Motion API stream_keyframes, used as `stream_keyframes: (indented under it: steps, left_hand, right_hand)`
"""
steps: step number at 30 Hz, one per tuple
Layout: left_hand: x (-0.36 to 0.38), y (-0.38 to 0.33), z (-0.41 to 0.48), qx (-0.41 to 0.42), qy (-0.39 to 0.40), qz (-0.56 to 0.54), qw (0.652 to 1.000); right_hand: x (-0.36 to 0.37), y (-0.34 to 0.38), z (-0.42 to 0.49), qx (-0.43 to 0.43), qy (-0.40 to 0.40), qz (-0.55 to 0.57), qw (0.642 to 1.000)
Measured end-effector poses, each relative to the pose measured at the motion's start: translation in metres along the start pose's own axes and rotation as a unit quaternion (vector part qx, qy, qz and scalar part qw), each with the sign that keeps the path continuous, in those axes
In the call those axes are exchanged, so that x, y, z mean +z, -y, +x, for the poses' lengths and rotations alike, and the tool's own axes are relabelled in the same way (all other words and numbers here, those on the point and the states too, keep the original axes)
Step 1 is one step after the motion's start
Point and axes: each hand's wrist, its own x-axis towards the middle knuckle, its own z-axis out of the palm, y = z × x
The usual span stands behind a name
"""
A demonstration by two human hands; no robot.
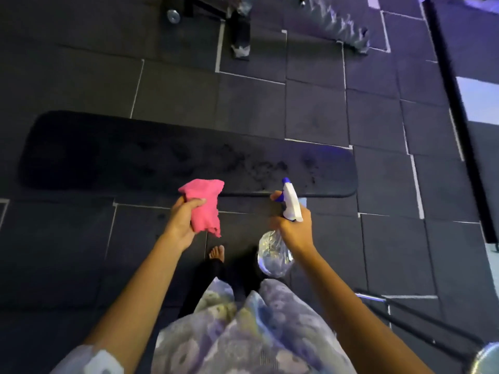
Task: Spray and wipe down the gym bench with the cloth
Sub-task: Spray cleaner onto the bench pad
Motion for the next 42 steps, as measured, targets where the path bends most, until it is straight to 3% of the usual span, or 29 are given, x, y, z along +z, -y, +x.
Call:
stream_keyframes:
  steps: [7, 16, 18, 20, 21, 23, 25, 28, 32, 34, 40, 42]
  left_hand:
    - [0.009, -0.004, 0.051, -0.04, -0.034, 0.001, 0.999]
    - [0.056, -0.046, 0.13, 0.008, 0.03, -0.013, 0.999]
    - [0.054, -0.047, 0.164, 0.009, -0.012, -0.025, 1.0]
    - [0.049, -0.039, 0.203, 0.011, -0.145, 0.047, 0.988]
    - [0.045, -0.03, 0.221, -0.001, -0.231, 0.134, 0.964]
    - [0.045, -0.01, 0.246, -0.035, -0.364, 0.33, 0.87]
    - [0.049, 0.011, 0.26, 0.034, -0.387, 0.474, 0.79]
    - [0.067, 0.04, 0.279, 0.229, -0.256, 0.616, 0.709]
    - [0.1, 0.069, 0.297, 0.309, -0.018, 0.718, 0.624]
    - [0.109, 0.077, 0.308, 0.295, 0.015, 0.753, 0.588]
    - [0.119, 0.084, 0.338, 0.299, 0.031, 0.785, 0.541]
    - [0.125, 0.086, 0.341, 0.305, 0.046, 0.786, 0.536]
  right_hand:
    - [0.031, -0.011, 0.071, 0.03, 0.084, -0.036, 0.995]
    - [0.033, -0.006, 0.174, 0.07, 0.132, 0.026, 0.988]
    - [0.035, -0.01, 0.202, 0.077, 0.153, 0.039, 0.984]
    - [0.039, -0.02, 0.233, 0.085, 0.175, 0.021, 0.981]
    - [0.043, -0.028, 0.248, 0.093, 0.183, 0.009, 0.979]
    - [0.049, -0.046, 0.274, 0.119, 0.198, -0.011, 0.973]
    - [0.054, -0.065, 0.292, 0.152, 0.213, -0.023, 0.965]
    - [0.059, -0.088, 0.31, 0.215, 0.221, -0.02, 0.951]
    - [0.062, -0.109, 0.323, 0.261, 0.215, -0.024, 0.941]
    - [0.062, -0.117, 0.327, 0.275, 0.215, -0.031, 0.936]
    - [0.063, -0.124, 0.337, 0.266, 0.127, -0.115, 0.949]
    - [0.058, -0.121, 0.342, 0.281, 0.111, -0.078, 0.95]
